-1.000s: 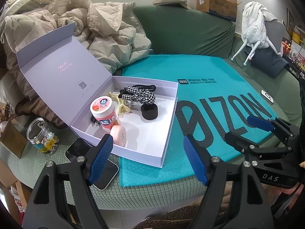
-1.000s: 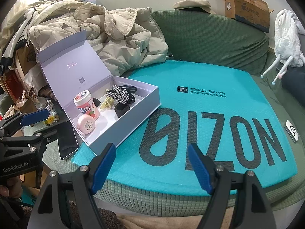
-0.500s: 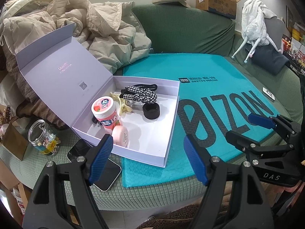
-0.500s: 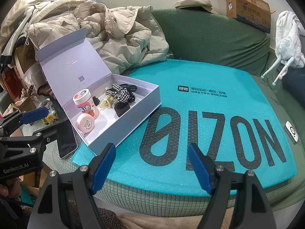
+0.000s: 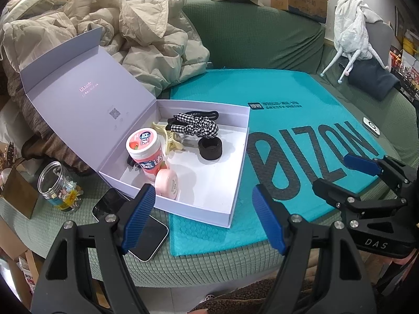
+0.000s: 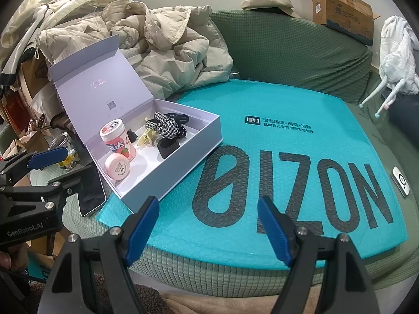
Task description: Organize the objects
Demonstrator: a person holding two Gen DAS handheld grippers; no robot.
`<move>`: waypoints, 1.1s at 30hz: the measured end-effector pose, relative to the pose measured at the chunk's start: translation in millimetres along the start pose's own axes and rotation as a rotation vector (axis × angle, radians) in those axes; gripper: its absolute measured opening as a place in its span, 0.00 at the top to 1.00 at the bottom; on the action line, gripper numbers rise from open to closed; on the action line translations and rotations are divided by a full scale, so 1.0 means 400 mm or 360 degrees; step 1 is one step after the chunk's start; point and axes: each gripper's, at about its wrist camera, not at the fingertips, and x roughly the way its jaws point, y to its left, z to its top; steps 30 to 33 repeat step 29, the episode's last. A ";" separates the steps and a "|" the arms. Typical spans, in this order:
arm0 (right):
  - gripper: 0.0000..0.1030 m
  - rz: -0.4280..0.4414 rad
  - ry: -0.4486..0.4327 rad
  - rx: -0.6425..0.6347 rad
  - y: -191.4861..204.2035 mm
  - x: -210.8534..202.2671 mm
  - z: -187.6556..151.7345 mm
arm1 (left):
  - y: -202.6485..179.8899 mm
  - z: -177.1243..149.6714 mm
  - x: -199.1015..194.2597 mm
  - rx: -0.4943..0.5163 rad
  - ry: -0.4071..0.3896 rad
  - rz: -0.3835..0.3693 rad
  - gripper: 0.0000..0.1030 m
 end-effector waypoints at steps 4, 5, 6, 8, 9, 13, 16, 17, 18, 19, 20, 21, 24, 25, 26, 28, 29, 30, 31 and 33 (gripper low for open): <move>0.24 -0.0001 0.0007 -0.0001 0.001 0.004 0.001 | 0.001 0.000 0.002 0.0004 0.0002 -0.0005 0.27; 0.24 -0.0002 0.0008 -0.0001 0.001 0.004 0.001 | 0.003 0.000 0.006 0.0010 0.0010 -0.0003 0.27; 0.24 -0.0003 0.0009 -0.0001 0.002 0.005 0.001 | 0.003 0.000 0.008 0.0013 0.0017 0.0001 0.27; 0.24 -0.0003 0.0012 -0.0002 0.002 0.005 0.001 | 0.005 -0.002 0.014 0.0015 0.0030 -0.0006 0.27; 0.24 -0.0004 0.0014 -0.0002 0.002 0.006 0.001 | 0.007 -0.002 0.015 0.0012 0.0031 -0.0012 0.27; 0.24 -0.0005 0.0023 0.0002 0.000 0.009 0.000 | 0.009 -0.002 0.016 0.0019 0.0032 -0.0014 0.27; 0.24 -0.0007 0.0031 0.0004 0.000 0.012 0.000 | 0.010 -0.001 0.019 0.0023 0.0038 -0.0022 0.27; 0.24 -0.0003 0.0032 0.0003 0.001 0.013 0.000 | 0.012 -0.001 0.021 0.0026 0.0041 -0.0026 0.27; 0.24 -0.0001 0.0033 0.0002 0.002 0.014 0.000 | 0.013 0.000 0.022 0.0028 0.0042 -0.0030 0.27; 0.24 0.0000 0.0035 0.0000 0.002 0.015 0.000 | 0.015 0.000 0.023 0.0031 0.0043 -0.0029 0.27; 0.24 0.0000 0.0036 -0.0001 0.002 0.016 0.001 | 0.013 0.000 0.024 0.0030 0.0043 -0.0030 0.27; 0.24 0.0000 0.0037 -0.0002 0.002 0.017 0.001 | 0.013 0.000 0.024 0.0030 0.0043 -0.0033 0.27; 0.24 -0.0001 0.0038 -0.0002 0.002 0.018 0.000 | 0.016 0.000 0.030 0.0035 0.0050 -0.0048 0.27; 0.24 0.0001 0.0039 -0.0002 0.001 0.018 0.000 | 0.017 -0.001 0.032 0.0037 0.0053 -0.0055 0.27; 0.24 0.0002 0.0039 -0.0001 0.001 0.018 0.000 | 0.016 -0.001 0.034 0.0043 0.0054 -0.0060 0.27; 0.24 0.0000 0.0039 0.0000 0.001 0.018 0.000 | 0.013 -0.001 0.035 0.0059 0.0042 -0.0086 0.27; 0.24 0.0005 0.0039 0.0003 0.000 0.019 0.000 | 0.011 0.001 0.033 0.0062 0.0026 -0.0111 0.27; 0.24 0.0005 0.0039 0.0003 0.000 0.019 0.000 | 0.011 0.001 0.033 0.0062 0.0026 -0.0111 0.27; 0.24 0.0005 0.0039 0.0003 0.000 0.019 0.000 | 0.011 0.001 0.033 0.0062 0.0026 -0.0111 0.27; 0.24 0.0005 0.0039 0.0003 0.000 0.019 0.000 | 0.011 0.001 0.033 0.0062 0.0026 -0.0111 0.27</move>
